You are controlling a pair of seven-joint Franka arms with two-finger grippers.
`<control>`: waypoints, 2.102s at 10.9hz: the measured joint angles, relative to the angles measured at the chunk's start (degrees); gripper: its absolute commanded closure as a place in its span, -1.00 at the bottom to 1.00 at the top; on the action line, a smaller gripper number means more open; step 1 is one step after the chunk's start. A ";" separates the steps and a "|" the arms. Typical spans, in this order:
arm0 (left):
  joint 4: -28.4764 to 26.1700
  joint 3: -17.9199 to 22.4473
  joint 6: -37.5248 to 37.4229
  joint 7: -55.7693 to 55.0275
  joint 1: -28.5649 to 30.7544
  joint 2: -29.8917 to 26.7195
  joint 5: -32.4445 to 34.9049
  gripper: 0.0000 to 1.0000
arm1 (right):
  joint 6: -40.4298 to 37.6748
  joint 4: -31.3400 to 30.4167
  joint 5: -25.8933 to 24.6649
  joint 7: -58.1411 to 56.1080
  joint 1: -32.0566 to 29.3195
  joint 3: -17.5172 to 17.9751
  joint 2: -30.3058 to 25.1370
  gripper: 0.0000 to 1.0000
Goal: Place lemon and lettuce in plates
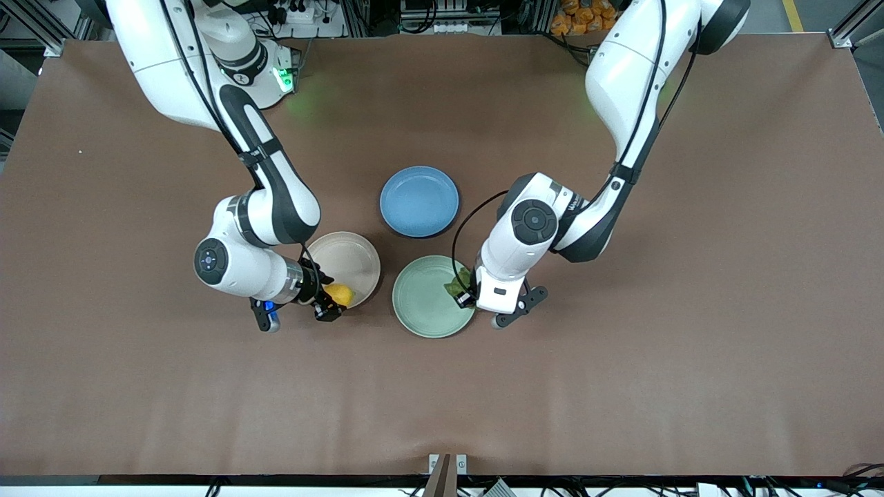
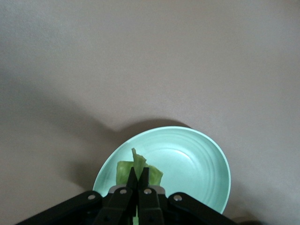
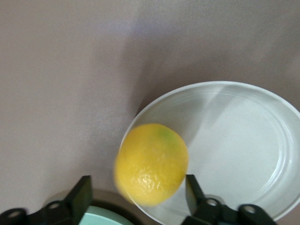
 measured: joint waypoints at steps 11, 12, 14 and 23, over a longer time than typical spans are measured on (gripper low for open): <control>0.47 0.45 1.90 8.80 0.21 2.81 0.66 -1.00 | -0.13 -3.00 -4.69 -14.27 -6.21 -1.54 0.53 -1.00; 0.50 0.46 1.13 8.91 0.22 2.76 0.72 -1.00 | -0.13 -3.53 -6.13 -17.39 -7.93 -1.67 0.53 -1.00; 0.77 0.63 -2.45 11.77 0.46 2.45 0.76 -1.00 | -0.12 -3.86 -8.01 -23.22 -10.93 -1.96 0.55 -1.00; 1.32 1.36 -16.56 29.62 8.33 -0.32 4.34 -1.00 | 14.55 -13.69 -9.78 -45.56 -18.42 -1.93 0.32 -1.00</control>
